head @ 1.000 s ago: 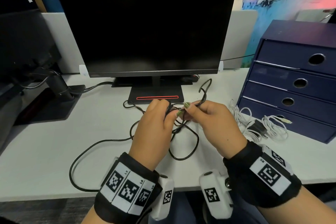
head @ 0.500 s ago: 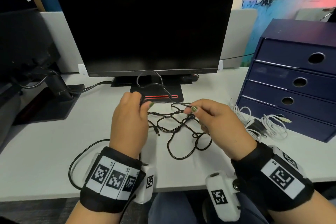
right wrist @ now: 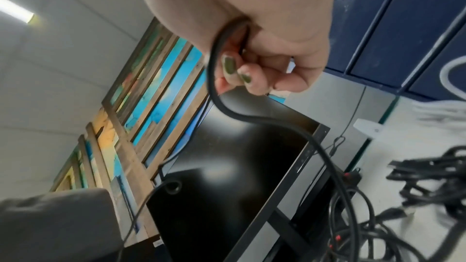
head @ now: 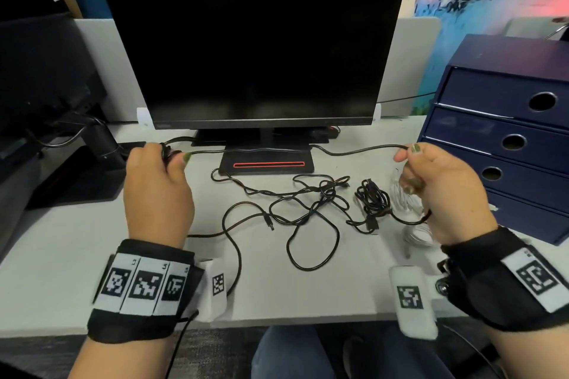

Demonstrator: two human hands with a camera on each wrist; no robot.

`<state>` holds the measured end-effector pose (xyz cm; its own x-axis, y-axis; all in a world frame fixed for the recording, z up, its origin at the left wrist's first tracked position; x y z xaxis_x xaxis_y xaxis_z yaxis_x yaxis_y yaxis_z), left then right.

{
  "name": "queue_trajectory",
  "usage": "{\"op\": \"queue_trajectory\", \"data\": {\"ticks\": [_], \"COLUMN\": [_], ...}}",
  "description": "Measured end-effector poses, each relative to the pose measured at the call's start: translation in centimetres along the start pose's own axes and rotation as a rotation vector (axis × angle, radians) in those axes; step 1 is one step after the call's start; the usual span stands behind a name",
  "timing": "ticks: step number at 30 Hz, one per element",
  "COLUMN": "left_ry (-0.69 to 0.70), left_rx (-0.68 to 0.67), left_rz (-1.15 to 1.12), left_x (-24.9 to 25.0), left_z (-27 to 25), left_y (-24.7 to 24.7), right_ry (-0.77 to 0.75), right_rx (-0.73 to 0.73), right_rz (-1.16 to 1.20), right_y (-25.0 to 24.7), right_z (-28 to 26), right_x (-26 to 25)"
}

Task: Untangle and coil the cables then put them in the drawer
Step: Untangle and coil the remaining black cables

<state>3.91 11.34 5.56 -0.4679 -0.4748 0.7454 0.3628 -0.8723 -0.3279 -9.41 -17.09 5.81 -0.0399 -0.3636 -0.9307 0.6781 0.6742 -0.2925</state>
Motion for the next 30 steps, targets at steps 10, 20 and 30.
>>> {"op": "queue_trajectory", "data": {"ticks": [10,20,30], "left_ry": [0.016,-0.079,-0.003], "left_rx": [-0.037,-0.103,-0.147], "left_rz": [-0.035,-0.004,-0.129], "left_x": [0.6,1.0,3.1], "left_z": [-0.7,-2.3,-2.5], "left_y": [0.9,2.8,1.9], "right_ry": [-0.116,-0.397,-0.096], "right_rx": [0.114,-0.061,-0.433], "right_rz": [-0.390,-0.176,-0.401], "right_y": [0.4,0.1,5.3], "right_z": [0.3,-4.6,-4.3], "right_x": [0.6,-5.1,-0.5]}}
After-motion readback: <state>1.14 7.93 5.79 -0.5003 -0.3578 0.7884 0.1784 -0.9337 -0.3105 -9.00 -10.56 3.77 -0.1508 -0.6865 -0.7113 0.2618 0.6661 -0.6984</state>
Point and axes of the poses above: each hand's wrist, its own z-axis towards the middle knuckle, its own y-axis out of the palm, x = y × z, the point moved 1 cm from there along z, towards the middle knuckle, and after that the axes turned 13 degrees about -z, right-handed, at the moved point
